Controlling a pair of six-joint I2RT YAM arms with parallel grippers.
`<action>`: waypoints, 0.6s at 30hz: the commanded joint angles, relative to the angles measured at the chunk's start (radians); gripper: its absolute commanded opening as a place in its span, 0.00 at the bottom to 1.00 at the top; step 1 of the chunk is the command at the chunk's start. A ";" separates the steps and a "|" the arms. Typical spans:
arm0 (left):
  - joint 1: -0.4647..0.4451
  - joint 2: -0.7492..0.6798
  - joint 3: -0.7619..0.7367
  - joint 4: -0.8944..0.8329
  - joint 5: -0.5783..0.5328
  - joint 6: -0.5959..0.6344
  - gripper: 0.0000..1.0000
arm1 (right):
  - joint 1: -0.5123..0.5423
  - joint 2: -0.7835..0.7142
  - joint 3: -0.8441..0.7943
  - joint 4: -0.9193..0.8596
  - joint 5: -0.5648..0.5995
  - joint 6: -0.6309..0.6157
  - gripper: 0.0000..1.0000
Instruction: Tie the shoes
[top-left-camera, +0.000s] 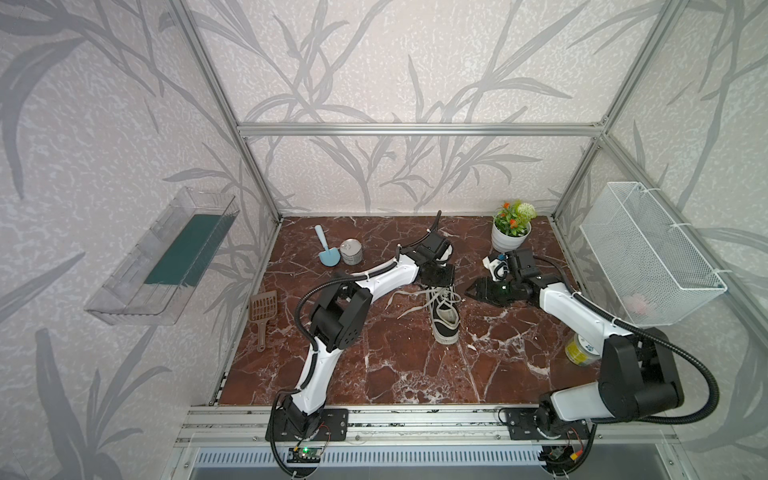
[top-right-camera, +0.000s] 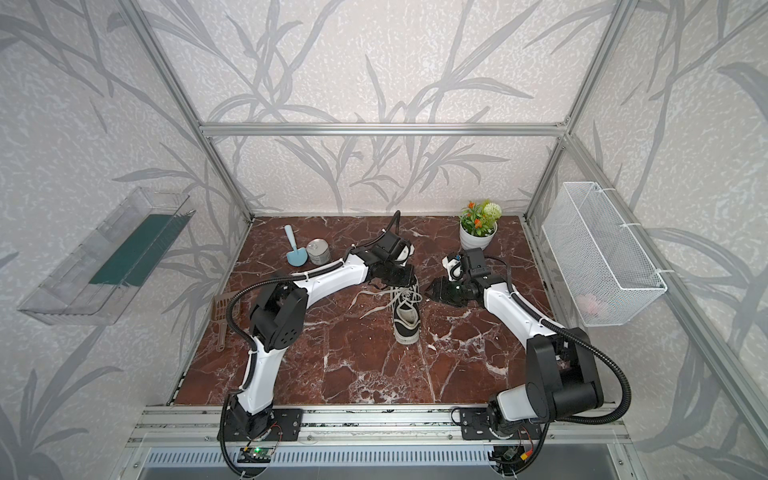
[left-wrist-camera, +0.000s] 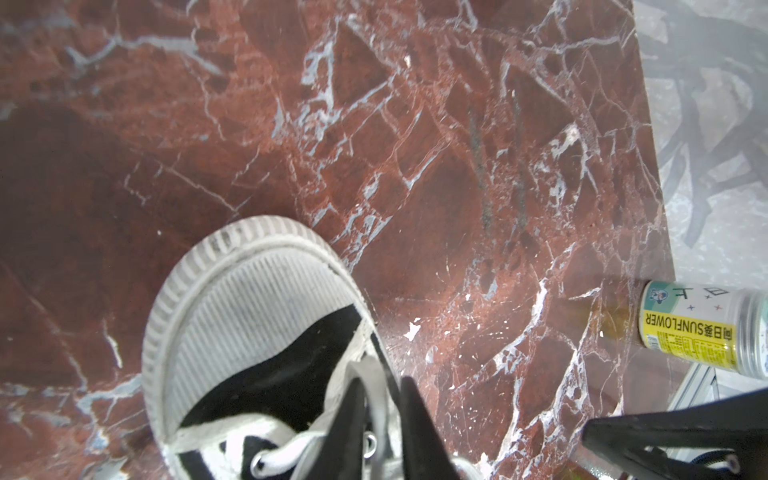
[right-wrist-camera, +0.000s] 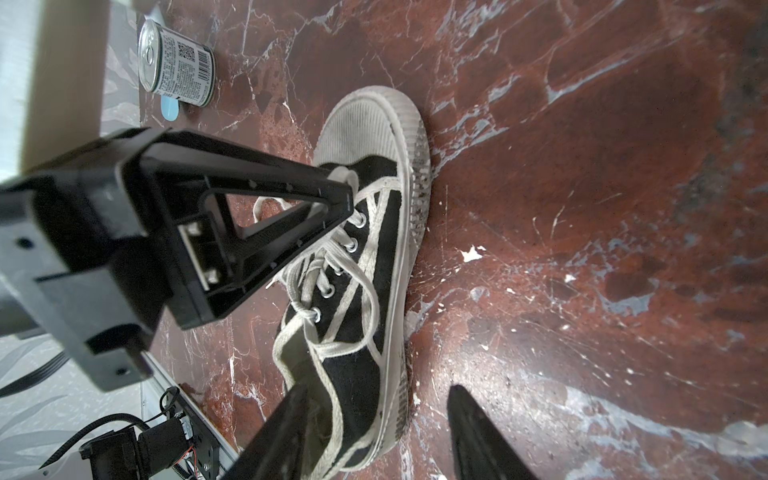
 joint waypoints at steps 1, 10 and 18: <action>-0.002 -0.012 0.040 -0.054 -0.014 0.005 0.24 | -0.008 -0.024 -0.005 0.005 -0.017 0.005 0.55; -0.005 -0.019 0.074 -0.101 -0.031 0.009 0.35 | -0.022 -0.035 -0.008 0.011 -0.024 0.012 0.54; -0.012 -0.004 0.125 -0.165 -0.043 0.006 0.45 | -0.043 -0.050 -0.032 0.035 -0.038 0.026 0.55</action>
